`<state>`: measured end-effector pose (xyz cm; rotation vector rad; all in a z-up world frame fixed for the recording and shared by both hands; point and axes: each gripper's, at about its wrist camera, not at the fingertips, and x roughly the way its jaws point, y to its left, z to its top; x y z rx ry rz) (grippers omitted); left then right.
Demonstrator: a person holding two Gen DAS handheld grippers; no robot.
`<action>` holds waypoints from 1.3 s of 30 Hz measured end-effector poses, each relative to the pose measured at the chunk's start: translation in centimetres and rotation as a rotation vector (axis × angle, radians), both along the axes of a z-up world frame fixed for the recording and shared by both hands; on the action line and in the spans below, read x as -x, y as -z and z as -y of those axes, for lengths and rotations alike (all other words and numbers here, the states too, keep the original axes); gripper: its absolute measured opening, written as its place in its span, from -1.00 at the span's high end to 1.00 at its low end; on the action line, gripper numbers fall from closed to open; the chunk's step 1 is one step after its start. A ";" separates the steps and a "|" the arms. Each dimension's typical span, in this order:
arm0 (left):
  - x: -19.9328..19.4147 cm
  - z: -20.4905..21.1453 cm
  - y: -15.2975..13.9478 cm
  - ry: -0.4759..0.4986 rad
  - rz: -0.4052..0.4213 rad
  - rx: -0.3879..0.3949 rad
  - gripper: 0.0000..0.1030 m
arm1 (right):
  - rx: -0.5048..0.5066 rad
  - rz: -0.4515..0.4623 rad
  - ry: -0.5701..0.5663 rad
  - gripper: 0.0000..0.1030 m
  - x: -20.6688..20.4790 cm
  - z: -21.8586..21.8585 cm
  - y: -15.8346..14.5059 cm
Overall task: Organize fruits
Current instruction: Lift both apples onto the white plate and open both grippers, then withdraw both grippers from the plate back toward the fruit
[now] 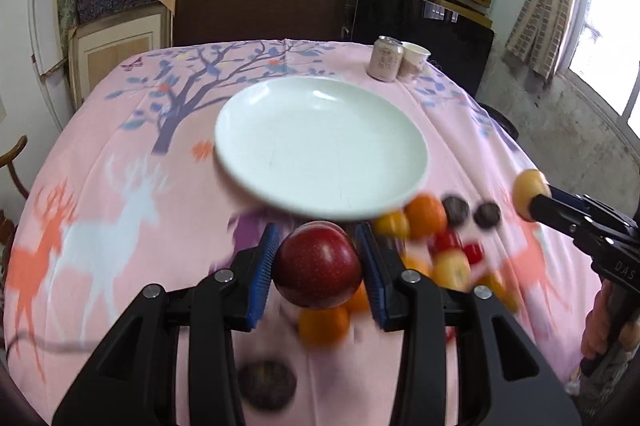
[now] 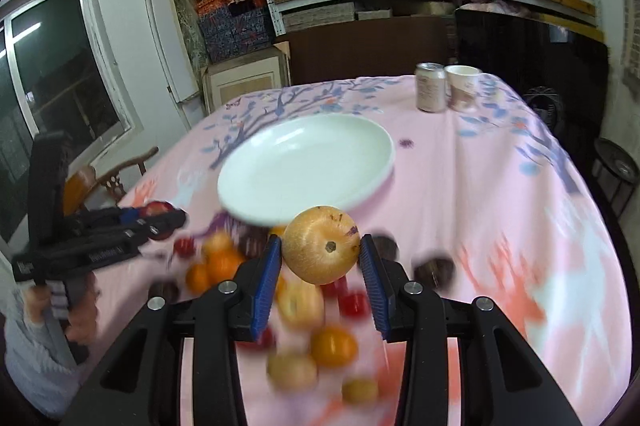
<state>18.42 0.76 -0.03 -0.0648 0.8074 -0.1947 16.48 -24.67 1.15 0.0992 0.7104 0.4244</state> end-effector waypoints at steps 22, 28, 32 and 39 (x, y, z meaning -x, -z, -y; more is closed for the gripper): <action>-7.0 -1.8 2.7 -0.072 -0.031 -0.004 -0.32 | -0.090 0.030 0.051 -0.25 -9.8 -1.3 1.6; -3.1 -4.0 1.0 -0.152 0.054 -0.016 -0.52 | -0.187 0.229 0.172 -0.93 -5.4 2.5 -0.6; 1.5 -6.4 1.7 -0.216 0.062 0.041 -0.61 | -0.188 0.395 0.300 -0.93 -0.4 5.1 -1.0; 7.8 -7.0 4.2 -0.219 0.021 0.051 -0.61 | -0.302 0.219 0.336 -0.93 1.4 9.8 1.6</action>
